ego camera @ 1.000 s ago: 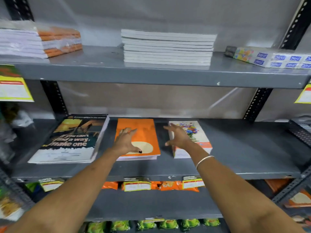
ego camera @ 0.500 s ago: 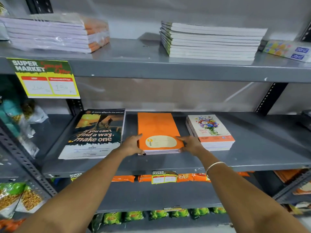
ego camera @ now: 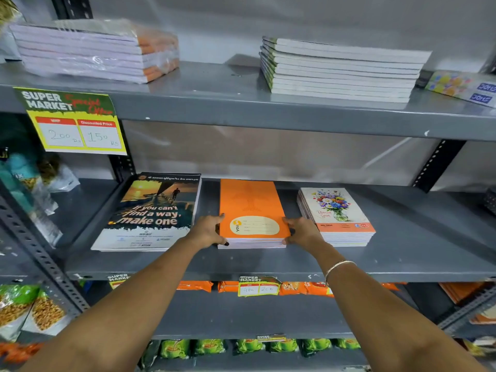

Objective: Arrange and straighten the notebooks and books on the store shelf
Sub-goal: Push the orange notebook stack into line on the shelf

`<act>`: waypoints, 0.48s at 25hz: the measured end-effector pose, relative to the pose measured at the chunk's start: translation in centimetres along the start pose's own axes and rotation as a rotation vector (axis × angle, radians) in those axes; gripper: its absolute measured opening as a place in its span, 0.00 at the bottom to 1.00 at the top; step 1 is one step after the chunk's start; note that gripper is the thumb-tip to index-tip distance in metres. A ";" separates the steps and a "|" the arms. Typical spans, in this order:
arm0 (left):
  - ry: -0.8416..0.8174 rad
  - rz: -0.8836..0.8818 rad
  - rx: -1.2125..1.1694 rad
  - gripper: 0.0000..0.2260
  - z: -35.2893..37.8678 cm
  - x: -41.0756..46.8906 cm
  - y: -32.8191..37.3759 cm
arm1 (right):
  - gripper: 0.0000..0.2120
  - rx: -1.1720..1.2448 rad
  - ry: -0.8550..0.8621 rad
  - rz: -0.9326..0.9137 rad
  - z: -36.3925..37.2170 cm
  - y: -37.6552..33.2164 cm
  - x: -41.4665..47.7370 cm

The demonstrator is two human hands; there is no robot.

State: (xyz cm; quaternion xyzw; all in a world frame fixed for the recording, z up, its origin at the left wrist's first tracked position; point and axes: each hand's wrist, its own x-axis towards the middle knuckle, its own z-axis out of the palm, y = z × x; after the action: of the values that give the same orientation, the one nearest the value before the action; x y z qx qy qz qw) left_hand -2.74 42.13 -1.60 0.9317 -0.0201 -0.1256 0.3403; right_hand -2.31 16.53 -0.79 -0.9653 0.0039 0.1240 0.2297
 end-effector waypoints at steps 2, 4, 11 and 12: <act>0.002 -0.002 -0.049 0.41 0.0 -0.1 0.0 | 0.27 0.016 -0.010 0.008 0.0 0.0 0.1; 0.001 -0.013 -0.107 0.39 -0.1 -0.1 -0.1 | 0.21 0.025 -0.013 0.029 -0.2 -0.1 0.2; 0.007 0.020 -0.135 0.25 0.0 -0.3 -0.2 | 0.22 0.128 -0.013 0.033 -0.1 -0.1 0.0; 0.006 0.020 -0.145 0.25 0.0 -0.3 -0.2 | 0.22 0.137 -0.009 0.031 -0.1 -0.2 -0.1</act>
State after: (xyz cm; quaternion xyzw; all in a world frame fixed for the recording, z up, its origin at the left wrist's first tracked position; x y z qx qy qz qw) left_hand -3.04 42.30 -1.70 0.9046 -0.0194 -0.1205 0.4085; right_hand -2.34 16.62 -0.62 -0.9466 0.0261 0.1314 0.2934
